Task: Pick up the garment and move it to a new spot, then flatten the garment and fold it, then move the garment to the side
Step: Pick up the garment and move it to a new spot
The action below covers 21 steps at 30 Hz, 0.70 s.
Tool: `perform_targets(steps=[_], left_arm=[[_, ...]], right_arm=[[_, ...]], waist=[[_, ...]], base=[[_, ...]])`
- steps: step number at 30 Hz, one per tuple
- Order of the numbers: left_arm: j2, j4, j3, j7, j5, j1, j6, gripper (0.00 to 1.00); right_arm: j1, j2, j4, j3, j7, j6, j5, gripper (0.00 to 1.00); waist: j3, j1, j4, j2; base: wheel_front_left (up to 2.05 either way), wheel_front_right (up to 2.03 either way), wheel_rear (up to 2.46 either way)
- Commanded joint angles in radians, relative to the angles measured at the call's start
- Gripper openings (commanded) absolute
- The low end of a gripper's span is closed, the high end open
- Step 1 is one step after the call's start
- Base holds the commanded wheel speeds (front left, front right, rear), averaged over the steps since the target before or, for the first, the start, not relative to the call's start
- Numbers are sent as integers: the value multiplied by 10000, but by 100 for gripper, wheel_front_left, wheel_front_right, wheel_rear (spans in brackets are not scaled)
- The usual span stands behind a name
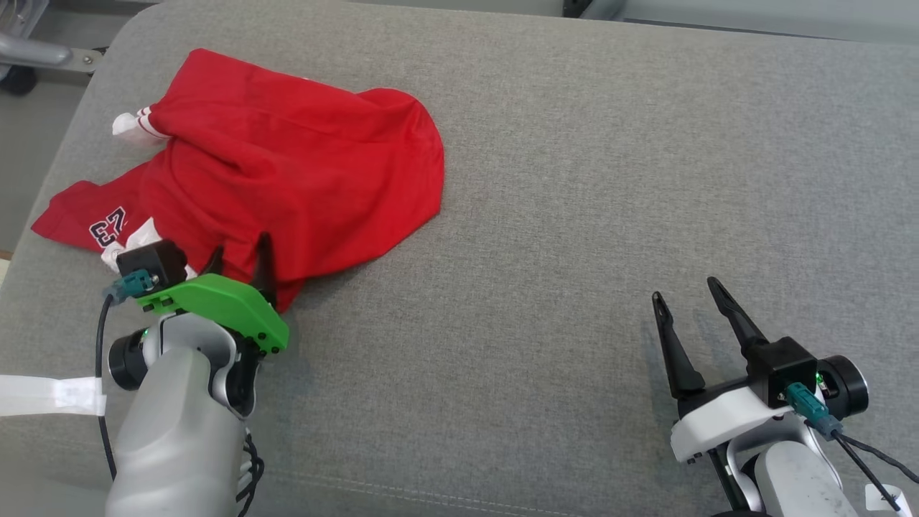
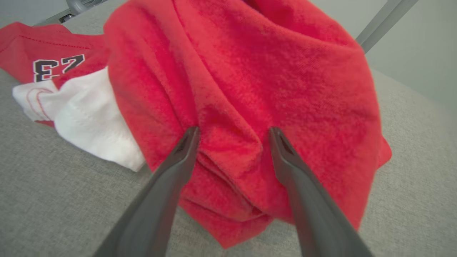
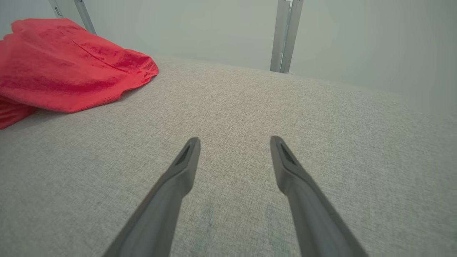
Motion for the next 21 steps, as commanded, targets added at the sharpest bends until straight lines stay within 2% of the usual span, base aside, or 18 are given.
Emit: perform_targets(steps=[1,2,13,18,21], left_arm=[[127,232,-39,-31,145,-139,90,51],[171,378,-77,-74,166,-170,90,0],[397,1004,-359,-599,259,-561,6,0],[496,137,-646,-933,337,-1237,-56,0],[485,-685,-1001,-775,413,-1623,-84,0]], right_arm=[[-47,26,18,20,-34,-3,42,100],[-33,39,18,20,-34,-3,58,100],[260,124,75,5,-34,-3,145,100],[275,165,44,106,-34,-3,244,100],[269,190,13,164,-34,-3,311,100]], waist=[[-81,0,-144,0],[-124,0,-165,0],[-551,0,-158,0],[-769,0,-381,0],[-855,0,-710,0]], base=[[0,0,0],[0,0,0],[0,0,0],[0,0,0],[0,0,0]])
